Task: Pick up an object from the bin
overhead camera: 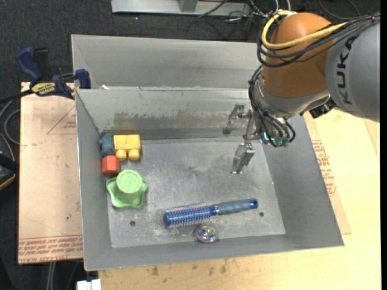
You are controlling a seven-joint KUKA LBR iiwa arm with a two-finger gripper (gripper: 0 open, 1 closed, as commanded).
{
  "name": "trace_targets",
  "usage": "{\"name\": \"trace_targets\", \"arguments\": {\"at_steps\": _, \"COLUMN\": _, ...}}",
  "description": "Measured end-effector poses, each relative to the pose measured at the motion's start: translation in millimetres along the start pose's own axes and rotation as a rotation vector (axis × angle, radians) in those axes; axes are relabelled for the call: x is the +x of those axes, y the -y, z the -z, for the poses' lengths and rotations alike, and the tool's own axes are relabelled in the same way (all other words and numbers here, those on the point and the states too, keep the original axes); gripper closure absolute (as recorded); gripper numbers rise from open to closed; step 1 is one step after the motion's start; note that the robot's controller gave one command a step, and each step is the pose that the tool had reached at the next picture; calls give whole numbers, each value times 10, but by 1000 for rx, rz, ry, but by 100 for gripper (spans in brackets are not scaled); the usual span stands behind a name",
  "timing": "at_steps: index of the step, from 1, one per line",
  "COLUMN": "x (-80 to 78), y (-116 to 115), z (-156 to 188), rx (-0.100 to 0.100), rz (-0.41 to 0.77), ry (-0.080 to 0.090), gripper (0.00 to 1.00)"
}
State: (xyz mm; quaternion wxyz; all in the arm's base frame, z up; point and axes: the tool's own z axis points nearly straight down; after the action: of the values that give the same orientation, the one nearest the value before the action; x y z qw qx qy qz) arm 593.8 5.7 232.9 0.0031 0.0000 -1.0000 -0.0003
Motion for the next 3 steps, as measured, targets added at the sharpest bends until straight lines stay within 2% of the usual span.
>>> {"name": "trace_targets", "arguments": {"at_steps": 1, "x": 622, "y": -393, "z": -1597, "rx": 1, "rz": 160, "ry": 17, "gripper": 0}}
{"name": "trace_targets", "arguments": {"at_steps": 2, "x": 889, "y": -842, "z": -1328, "rx": -1, "rz": 269, "ry": 7, "gripper": 0}}
{"name": "trace_targets", "arguments": {"at_steps": 3, "x": 951, "y": -748, "z": -1344, "rx": 1, "rz": 309, "ry": 5, "gripper": 0}}
